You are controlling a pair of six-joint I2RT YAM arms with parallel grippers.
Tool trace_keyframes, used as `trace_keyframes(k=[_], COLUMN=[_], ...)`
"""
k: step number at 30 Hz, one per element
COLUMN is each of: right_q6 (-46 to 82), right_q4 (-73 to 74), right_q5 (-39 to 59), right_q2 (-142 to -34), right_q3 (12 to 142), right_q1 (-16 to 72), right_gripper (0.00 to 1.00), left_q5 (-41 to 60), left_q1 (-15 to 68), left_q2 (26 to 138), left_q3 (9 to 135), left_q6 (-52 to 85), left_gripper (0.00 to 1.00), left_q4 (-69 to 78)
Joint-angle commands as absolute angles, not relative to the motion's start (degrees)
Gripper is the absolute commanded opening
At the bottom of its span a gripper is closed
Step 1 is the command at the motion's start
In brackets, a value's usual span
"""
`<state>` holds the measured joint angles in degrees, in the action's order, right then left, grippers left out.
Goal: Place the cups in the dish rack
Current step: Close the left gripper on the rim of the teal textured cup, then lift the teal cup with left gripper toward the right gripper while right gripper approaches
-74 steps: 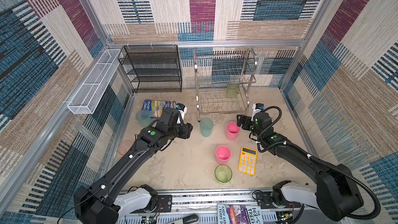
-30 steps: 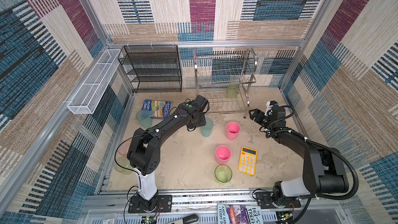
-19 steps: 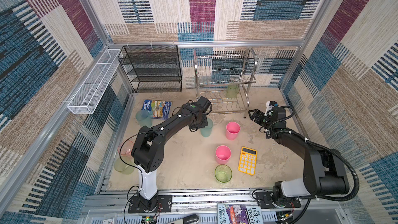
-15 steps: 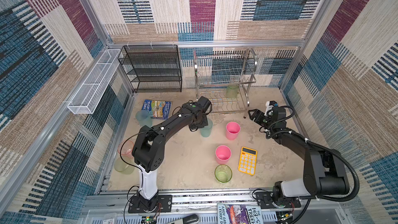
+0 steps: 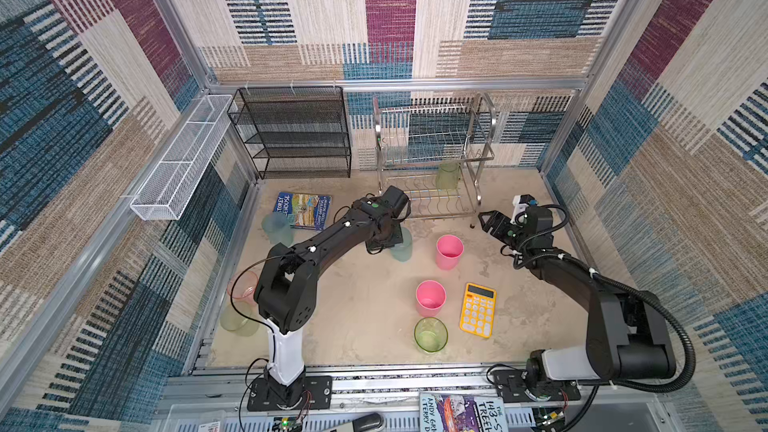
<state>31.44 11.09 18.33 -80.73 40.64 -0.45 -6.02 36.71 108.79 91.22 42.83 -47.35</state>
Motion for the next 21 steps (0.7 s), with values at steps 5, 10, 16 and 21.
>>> trace_keyframes(k=[5,10,16,21], right_q6=[33.77,34.15,33.92,34.19], right_q4=[13.71,13.88,13.48,13.51], right_q5=[19.64,18.62,17.2,16.59], right_q2=[-79.38,-78.88,-80.01,-81.32], right_q3=[40.07,40.0,40.28,40.34], right_q1=[0.15,0.75,1.05,1.31], right_gripper=[0.85,0.85,0.85,0.85], left_q5=[-5.53,-4.95,-3.19,-0.13], left_q1=[36.69,36.65,36.3,35.31], left_q2=[105.34,102.68,102.88,102.67], left_q3=[89.6,89.52,92.26,93.4], left_q6=[39.96,37.36,33.33,31.0], left_gripper=[0.03,0.03,0.03,0.03], left_q4=[-48.24,-48.34,-50.86,-50.79])
